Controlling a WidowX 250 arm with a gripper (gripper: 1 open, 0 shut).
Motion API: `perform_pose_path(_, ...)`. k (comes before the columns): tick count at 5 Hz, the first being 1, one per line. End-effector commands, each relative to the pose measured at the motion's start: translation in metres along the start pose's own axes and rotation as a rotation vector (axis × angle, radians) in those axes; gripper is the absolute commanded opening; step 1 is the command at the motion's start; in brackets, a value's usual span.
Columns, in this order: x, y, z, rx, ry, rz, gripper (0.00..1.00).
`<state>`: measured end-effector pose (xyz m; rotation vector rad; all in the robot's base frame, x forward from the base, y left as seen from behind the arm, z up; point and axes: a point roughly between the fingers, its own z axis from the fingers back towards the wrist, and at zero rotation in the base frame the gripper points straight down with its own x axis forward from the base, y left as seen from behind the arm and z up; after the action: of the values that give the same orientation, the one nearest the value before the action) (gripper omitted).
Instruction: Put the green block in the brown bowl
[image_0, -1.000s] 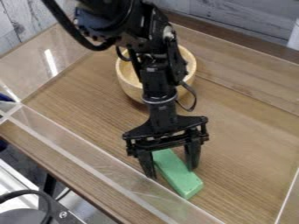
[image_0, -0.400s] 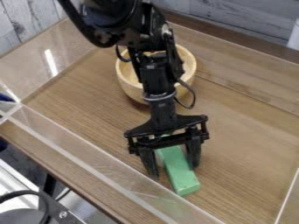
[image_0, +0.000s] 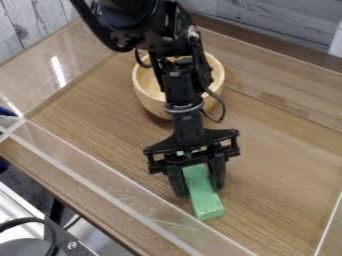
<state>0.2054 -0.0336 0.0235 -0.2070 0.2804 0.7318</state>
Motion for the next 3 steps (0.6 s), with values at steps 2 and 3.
perform_pose_path(2,0.0006,-0.0136,0.0208,-0.056,-0.032,-0.053,0.0)
perform_pose_path(3,-0.0037,-0.0154,0.021,-0.043,-0.035,-0.055,0.0)
